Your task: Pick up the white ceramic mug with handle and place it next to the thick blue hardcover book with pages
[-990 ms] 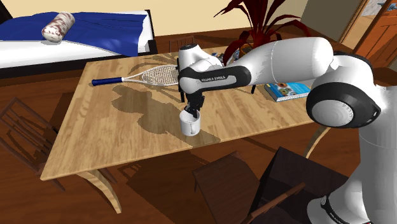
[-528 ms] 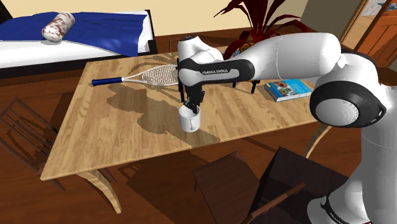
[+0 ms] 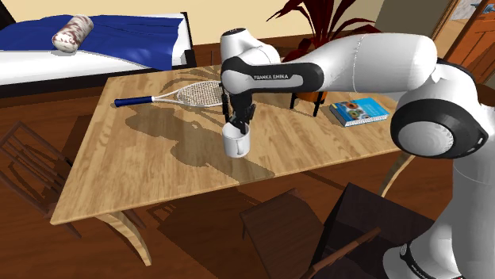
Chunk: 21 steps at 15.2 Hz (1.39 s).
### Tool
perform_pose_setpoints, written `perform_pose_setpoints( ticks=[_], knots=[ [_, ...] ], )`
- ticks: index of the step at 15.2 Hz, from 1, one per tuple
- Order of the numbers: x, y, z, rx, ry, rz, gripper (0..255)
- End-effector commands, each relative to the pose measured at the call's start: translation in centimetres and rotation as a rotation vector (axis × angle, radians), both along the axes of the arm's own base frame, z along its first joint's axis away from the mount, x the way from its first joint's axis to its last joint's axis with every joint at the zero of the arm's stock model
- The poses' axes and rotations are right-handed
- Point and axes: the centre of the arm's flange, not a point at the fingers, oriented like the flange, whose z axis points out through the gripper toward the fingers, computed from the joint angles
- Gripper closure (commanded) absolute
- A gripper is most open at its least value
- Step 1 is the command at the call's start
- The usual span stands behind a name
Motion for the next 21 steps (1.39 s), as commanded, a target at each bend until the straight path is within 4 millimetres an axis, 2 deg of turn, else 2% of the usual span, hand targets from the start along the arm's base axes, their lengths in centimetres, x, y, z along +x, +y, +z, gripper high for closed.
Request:
perform_pose_setpoints(
  ticks=[1, 18, 21],
  knots=[
    [0.0, -0.1, 1.1, 0.0, 0.0, 0.0, 255],
    [0.0, -0.1, 9.9, 0.0, 0.0, 0.0, 255],
    [-2.5, -3.1, 9.9, 0.0, 0.0, 0.0, 255]
  ],
)
